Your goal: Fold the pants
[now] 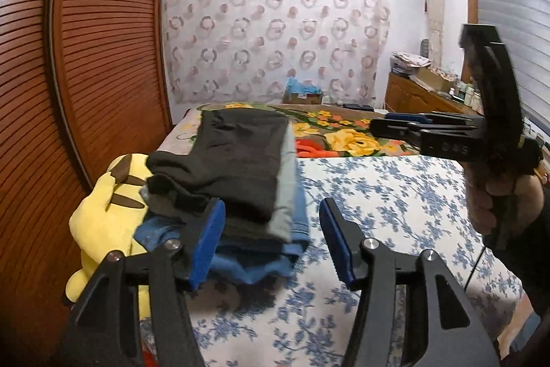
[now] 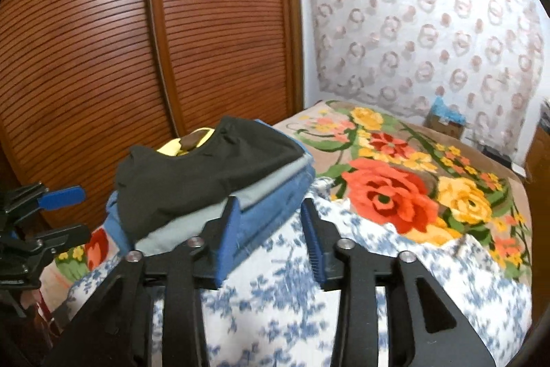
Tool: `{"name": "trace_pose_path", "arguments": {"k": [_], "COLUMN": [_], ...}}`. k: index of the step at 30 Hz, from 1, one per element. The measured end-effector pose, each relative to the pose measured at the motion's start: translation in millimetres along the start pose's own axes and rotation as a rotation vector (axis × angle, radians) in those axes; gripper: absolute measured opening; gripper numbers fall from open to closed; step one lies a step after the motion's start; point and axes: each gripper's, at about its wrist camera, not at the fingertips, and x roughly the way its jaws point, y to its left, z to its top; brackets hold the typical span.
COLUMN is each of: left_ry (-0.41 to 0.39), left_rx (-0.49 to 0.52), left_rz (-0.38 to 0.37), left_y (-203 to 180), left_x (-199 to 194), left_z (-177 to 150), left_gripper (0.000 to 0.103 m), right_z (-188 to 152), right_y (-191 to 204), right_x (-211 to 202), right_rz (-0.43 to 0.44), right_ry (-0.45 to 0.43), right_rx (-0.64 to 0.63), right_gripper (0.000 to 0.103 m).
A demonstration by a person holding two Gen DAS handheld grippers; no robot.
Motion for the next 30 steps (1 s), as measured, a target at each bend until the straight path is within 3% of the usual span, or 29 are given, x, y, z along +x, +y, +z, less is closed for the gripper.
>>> {"name": "trace_pose_path", "arguments": {"k": [6, 19, 23, 30], "left_ry": [-0.001, -0.035, -0.053, -0.063], "left_rx": [0.015, 0.073, 0.071, 0.069], "left_rz": [-0.037, -0.119, -0.102, -0.090], "left_y": [-25.8, -89.0, -98.7, -103.1], "left_x": [-5.8, -25.1, -35.7, -48.2], "left_z": [-3.3, -1.9, -4.0, -8.2], "left_gripper": [0.056, 0.057, 0.057, 0.057], "right_z": [-30.8, -100.3, -114.1, -125.6], "right_y": [-6.2, -21.5, -21.1, -16.7], "right_x": [-52.1, -182.3, -208.3, -227.9], "right_rz": [-0.089, -0.431, -0.487, -0.496], "right_ry": [-0.026, -0.128, -0.148, -0.179], "right_rx": [0.057, 0.214, 0.229, 0.241], "right_gripper": [0.054, 0.074, 0.075, 0.075]}}
